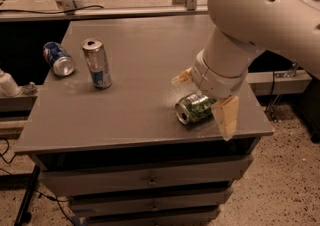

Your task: Place green can upright

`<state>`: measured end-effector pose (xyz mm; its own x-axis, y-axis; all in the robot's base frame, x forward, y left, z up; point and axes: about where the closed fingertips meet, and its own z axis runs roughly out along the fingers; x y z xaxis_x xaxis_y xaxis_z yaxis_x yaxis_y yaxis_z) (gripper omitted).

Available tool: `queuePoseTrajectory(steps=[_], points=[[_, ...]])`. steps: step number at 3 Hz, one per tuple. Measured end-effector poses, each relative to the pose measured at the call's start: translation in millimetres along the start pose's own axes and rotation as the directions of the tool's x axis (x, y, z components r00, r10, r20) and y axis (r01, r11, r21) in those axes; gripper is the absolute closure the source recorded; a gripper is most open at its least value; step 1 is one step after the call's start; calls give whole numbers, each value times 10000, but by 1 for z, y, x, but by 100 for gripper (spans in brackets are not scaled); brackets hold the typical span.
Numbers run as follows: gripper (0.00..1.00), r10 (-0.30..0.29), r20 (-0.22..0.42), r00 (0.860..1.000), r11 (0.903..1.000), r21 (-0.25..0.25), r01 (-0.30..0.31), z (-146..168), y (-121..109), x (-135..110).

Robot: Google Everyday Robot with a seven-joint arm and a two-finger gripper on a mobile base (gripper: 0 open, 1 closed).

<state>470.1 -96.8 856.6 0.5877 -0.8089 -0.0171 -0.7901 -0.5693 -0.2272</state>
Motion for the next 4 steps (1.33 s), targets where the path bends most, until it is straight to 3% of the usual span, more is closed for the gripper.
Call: queuePoseTrajectory(steps=[1,2,3,4], points=[[17,-219,-299,9993,9996,-198,213,12,-12,1],[40,296,-546,9981,9986,-420,-319,19,-21,1],[64,1446,-997,9844,9840,-897,-1537,27,-27,7],[87,2273,-1033,9683,9654,-1070,-2380,27,-31,11]])
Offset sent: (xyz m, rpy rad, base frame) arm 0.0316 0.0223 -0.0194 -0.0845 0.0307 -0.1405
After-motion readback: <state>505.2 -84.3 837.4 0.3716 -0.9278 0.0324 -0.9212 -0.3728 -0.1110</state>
